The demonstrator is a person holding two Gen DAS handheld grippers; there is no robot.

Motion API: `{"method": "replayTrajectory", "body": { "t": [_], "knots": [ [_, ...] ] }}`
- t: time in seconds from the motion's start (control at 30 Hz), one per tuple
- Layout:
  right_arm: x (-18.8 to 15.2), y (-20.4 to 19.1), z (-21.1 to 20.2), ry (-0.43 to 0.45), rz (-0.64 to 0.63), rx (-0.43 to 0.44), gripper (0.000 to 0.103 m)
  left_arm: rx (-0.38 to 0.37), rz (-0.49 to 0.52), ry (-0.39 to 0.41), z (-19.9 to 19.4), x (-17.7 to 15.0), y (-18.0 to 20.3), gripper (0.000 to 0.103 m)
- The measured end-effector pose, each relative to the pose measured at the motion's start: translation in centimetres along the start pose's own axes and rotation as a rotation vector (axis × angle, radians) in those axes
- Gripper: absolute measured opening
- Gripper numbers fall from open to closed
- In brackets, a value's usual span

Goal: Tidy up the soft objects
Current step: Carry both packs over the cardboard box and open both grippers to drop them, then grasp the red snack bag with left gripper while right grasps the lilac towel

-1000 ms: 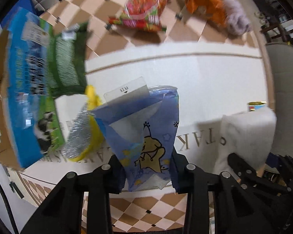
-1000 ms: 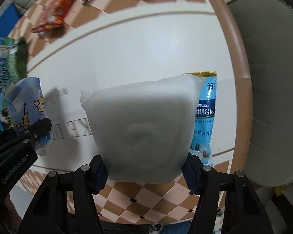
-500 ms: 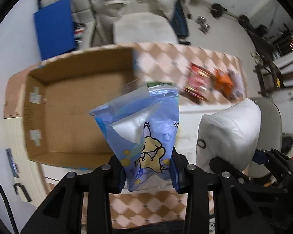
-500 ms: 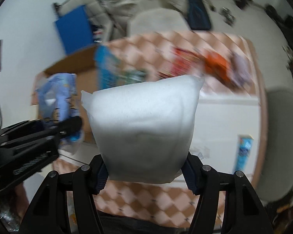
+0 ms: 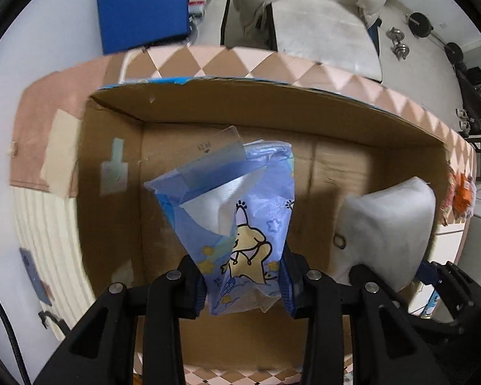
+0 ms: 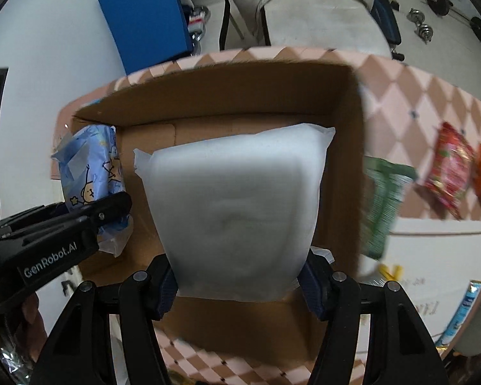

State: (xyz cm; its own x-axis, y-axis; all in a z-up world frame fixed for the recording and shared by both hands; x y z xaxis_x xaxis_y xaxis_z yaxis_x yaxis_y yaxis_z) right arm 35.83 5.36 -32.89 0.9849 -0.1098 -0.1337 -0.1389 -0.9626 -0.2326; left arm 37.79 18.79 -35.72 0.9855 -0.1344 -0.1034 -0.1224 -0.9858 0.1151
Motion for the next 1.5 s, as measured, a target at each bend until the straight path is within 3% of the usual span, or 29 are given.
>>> {"method": "replayTrajectory", "body": {
  "t": [0.13, 0.4, 0.5, 0.57, 0.67, 0.73, 0.8, 1.03, 1.2, 1.33, 1.5],
  "knots": [
    [1.2, -1.9, 3.2, -0.027, -0.004, -0.045, 0.066, -0.003, 0.025, -0.025, 2.1, 1.4, -1.0, 0.035],
    [2.6, -3.4, 4.4, -0.026, -0.013, -0.091, 0.067, -0.047, 0.064, -0.055, 3.8, 3.0, -0.8, 0.041],
    [2.7, -3.7, 4.8, -0.047, -0.027, -0.109, 0.071, -0.061, 0.078, -0.049, 3.4, 3.3, -0.4, 0.059],
    [2.7, -3.8, 4.8, -0.044, -0.045, -0.123, 0.08, -0.048, 0.09, -0.039, 2.9, 3.4, -0.3, 0.081],
    [2.7, -3.8, 4.4, -0.026, -0.069, -0.136, 0.095, -0.044, 0.095, -0.014, 2.0, 3.1, 0.0, 0.092],
    [2.3, -3.8, 3.6, -0.014, -0.074, -0.136, 0.096, -0.033, 0.089, 0.009, 1.2, 2.7, 0.0, 0.092],
    [2.0, -3.6, 2.7, 0.002, -0.071, -0.141, 0.103, -0.015, 0.084, 0.036, 0.3, 2.0, 0.1, 0.092],
    [0.4, -2.7, 0.0, 0.073, -0.063, -0.121, 0.103, 0.037, 0.084, 0.14, -3.6, -1.1, 1.4, 0.093],
    [-1.8, -0.9, -3.0, 0.132, -0.054, -0.065, 0.103, 0.079, 0.078, 0.257, -8.3, -2.6, 4.4, 0.093],
    [-2.7, 3.8, -7.0, 0.182, -0.008, -0.03, 0.103, 0.099, 0.136, 0.344, -11.8, -2.3, 9.8, 0.093],
    [-2.7, 13.7, -11.8, 0.234, 0.097, -0.04, 0.103, 0.117, 0.279, 0.329, -11.6, -0.2, 18.7, 0.093]
  ]
}}
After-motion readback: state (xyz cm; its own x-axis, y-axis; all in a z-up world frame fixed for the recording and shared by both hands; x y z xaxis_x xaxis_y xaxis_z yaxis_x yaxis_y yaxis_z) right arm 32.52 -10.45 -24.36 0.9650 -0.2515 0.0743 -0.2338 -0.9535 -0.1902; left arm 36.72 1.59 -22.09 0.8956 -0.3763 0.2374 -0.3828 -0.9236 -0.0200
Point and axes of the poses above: each gripper's, at about its wrist camera, not at the fingertips, and z roughly the way its jaws point, y to its right, x to its top, the point moved 6 cm from there along z, roughly the way its jaws point, and after that the axes turned 15 degrees about z, right-handed, at the moved point
